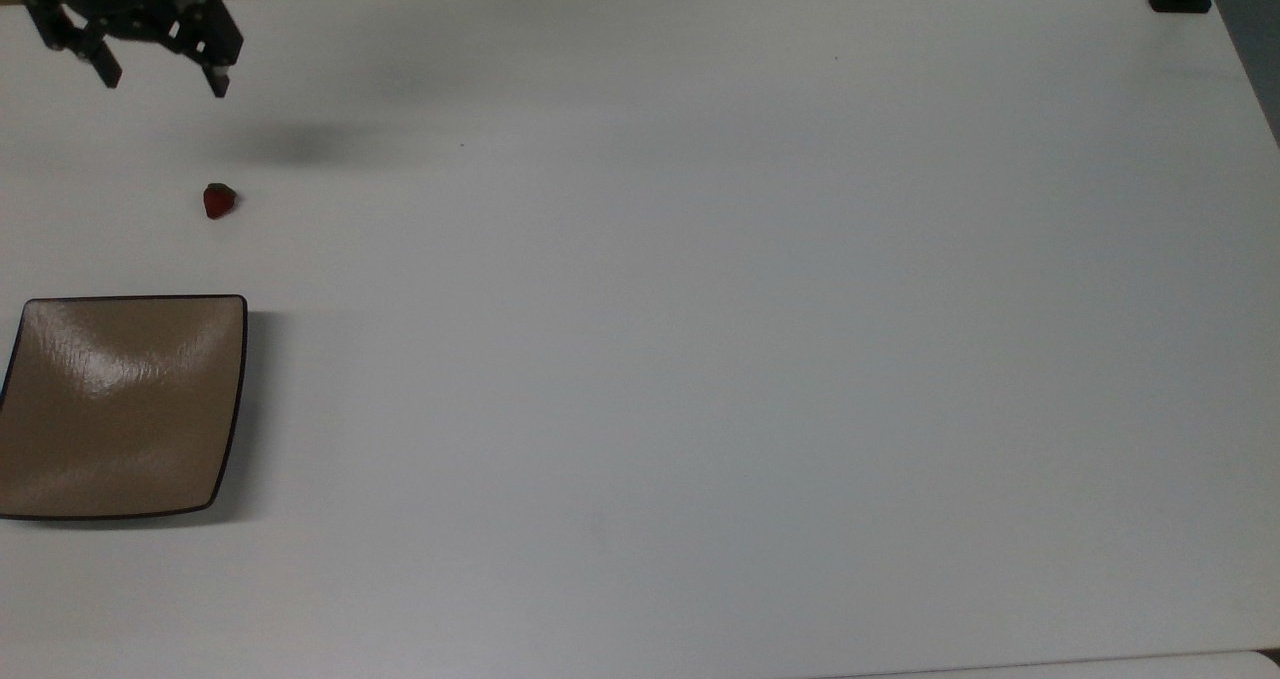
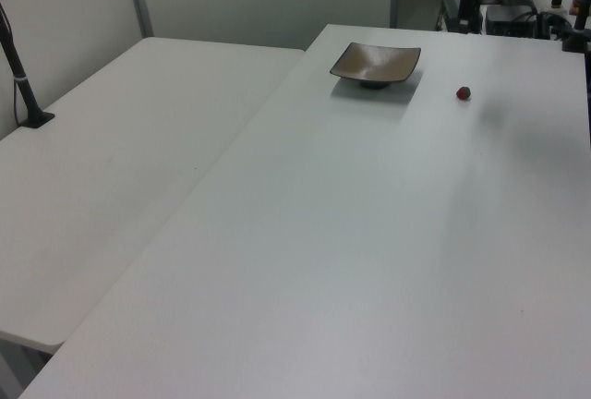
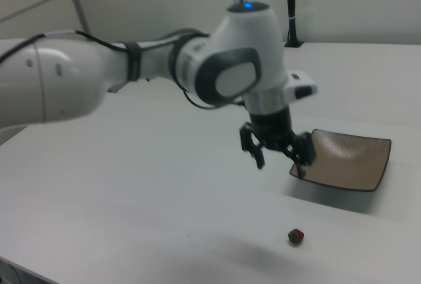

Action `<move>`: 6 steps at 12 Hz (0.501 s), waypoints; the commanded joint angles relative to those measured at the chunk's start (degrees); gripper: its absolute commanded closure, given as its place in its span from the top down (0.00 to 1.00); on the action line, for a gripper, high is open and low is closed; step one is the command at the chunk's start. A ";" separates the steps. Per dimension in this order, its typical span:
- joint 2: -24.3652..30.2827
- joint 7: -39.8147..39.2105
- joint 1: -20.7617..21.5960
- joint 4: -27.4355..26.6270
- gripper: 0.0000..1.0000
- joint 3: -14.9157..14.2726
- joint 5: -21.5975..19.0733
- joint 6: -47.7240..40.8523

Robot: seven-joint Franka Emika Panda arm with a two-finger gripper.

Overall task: Strawberries on a ceramic plate
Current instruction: 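Move the open gripper over to the small red strawberry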

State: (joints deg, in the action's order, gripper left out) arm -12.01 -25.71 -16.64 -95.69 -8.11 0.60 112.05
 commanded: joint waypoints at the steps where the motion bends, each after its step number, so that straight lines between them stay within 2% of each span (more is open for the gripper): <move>1: -2.92 -7.32 -0.58 -2.48 1.00 -1.38 0.10 3.34; 4: -5.20 -9.97 -1.20 -6.87 1.00 -1.38 0.19 11.14; 6: -8.01 -9.97 -1.20 -7.32 1.00 -1.38 0.37 13.71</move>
State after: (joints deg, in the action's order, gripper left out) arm -18.64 -34.28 -17.93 -101.26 -9.18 0.60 122.26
